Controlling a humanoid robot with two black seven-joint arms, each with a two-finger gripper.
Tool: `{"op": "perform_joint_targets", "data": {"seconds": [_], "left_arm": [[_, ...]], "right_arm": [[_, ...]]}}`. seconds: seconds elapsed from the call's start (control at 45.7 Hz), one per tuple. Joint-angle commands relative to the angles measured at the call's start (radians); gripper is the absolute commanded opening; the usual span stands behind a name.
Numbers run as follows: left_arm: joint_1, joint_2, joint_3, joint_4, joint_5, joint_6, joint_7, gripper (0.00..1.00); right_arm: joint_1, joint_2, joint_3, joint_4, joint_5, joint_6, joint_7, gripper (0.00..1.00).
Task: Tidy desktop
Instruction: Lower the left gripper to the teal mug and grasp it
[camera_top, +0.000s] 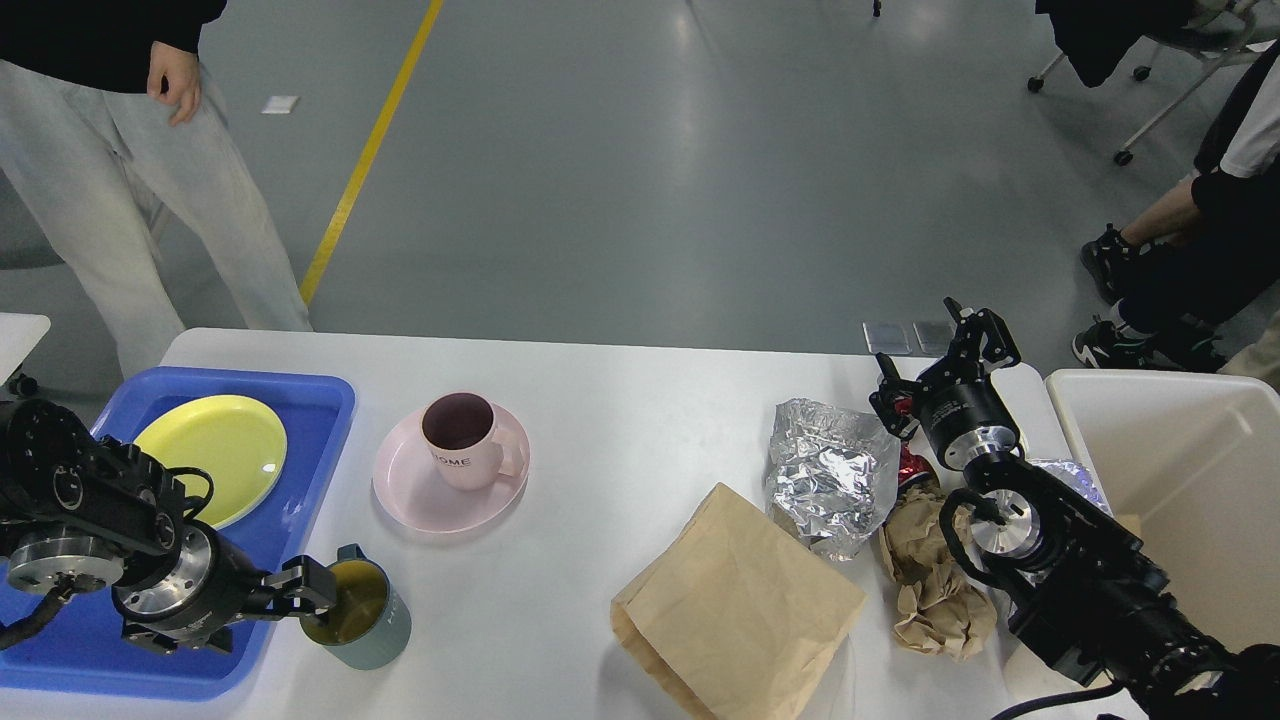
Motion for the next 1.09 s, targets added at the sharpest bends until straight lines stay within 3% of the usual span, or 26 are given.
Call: {"op": "perform_joint_targets", "data": {"seconds": [0.0, 0.306, 0.481, 0.766, 0.832, 1.007, 1.072], "left_arm": [[0.037, -0.006, -0.019, 0.037, 0.001, 0.02, -0.001, 0.89], [0.114, -0.023, -0.026, 0.143, -0.001, 0.02, -0.006, 0.88], [0.208, -0.054, -0.125, 0.222, 0.002, 0.019, -0.007, 0.84], [0.222, -0.054, -0.137, 0.22, 0.025, 0.003, -0.007, 0.37], [0.222, -0.052, -0.128, 0.22, 0.025, -0.01, -0.003, 0.21], [0.211, -0.039, -0.114, 0.222, 0.025, -0.052, 0.0, 0.0], [0.211, -0.039, -0.114, 0.222, 0.027, -0.052, 0.0, 0.0]], "right_arm": [[0.0, 0.0, 0.0, 0.002, 0.0, 0.0, 0.0, 1.0], [0.0, 0.0, 0.0, 0.0, 0.0, 0.0, 0.0, 1.0], [0.0, 0.0, 0.0, 0.0, 0.0, 0.0, 0.001, 1.0], [0.0, 0.0, 0.0, 0.0, 0.0, 0.0, 0.001, 1.0], [0.0, 0.0, 0.0, 0.0, 0.0, 0.0, 0.0, 1.0], [0.0, 0.0, 0.0, 0.0, 0.0, 0.0, 0.0, 1.0], [0.0, 0.0, 0.0, 0.0, 0.0, 0.0, 0.0, 1.0]]}}
